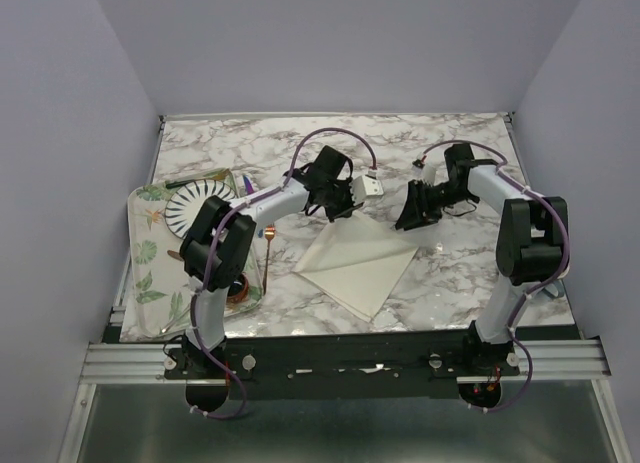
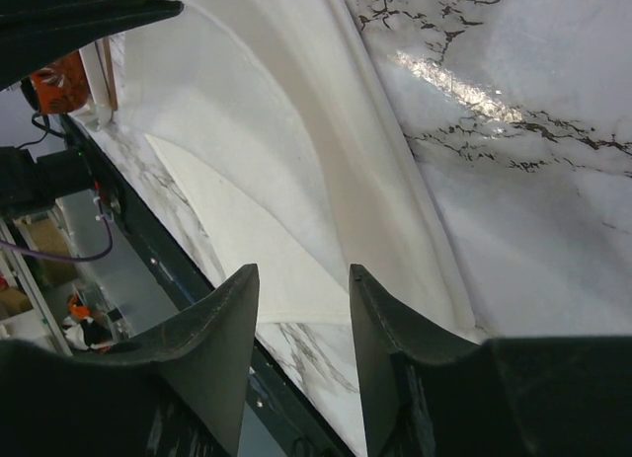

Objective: Fold the napkin into a case and place the utensils inside
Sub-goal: Fold the top corner of the square-folded napkin at the center of the board, then smooth out the upper triangle-folded napkin at the center of the board.

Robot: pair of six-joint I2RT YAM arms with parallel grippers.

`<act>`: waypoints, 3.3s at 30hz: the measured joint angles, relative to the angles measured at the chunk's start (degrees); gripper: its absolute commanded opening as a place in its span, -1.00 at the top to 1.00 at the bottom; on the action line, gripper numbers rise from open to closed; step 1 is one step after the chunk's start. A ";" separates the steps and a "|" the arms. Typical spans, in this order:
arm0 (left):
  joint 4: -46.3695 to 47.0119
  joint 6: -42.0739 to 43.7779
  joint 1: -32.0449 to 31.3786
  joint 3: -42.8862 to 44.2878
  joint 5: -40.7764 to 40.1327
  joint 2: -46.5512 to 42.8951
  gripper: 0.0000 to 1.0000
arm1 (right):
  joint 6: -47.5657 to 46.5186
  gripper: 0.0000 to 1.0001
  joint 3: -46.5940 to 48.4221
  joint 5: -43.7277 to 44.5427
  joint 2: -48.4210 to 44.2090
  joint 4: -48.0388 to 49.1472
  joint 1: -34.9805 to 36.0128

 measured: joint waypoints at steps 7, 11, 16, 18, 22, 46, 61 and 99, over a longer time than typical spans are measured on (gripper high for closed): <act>-1.36 2.10 0.57 4.35 1.68 3.58 0.89 | -0.48 0.09 1.64 0.94 2.23 -0.26 -0.15; -2.12 2.82 1.29 6.05 2.38 5.11 0.89 | -0.61 0.10 1.64 1.55 3.65 -0.35 -0.20; -2.80 3.04 2.64 6.97 2.73 6.71 0.88 | -0.61 0.10 1.88 1.79 3.89 -0.87 -0.20; -3.02 3.06 2.99 6.97 2.73 7.04 0.86 | -0.61 0.10 2.23 1.79 3.91 -1.18 -0.20; -3.28 3.04 3.54 7.13 2.75 7.37 0.83 | -0.61 0.10 2.69 1.77 3.93 -1.38 -0.20; -3.43 4.52 3.80 10.38 4.02 10.62 0.78 | -0.61 0.18 2.69 2.51 3.96 -1.70 -0.20; -2.89 1.09 5.07 13.14 3.85 11.06 -0.25 | -1.22 0.04 2.43 -0.37 3.34 -2.03 -0.20; 49.37 -83.23 8.57 -43.39 29.09 -15.34 -0.62 | 17.05 -1.00 -1.11 -15.47 7.87 15.06 17.92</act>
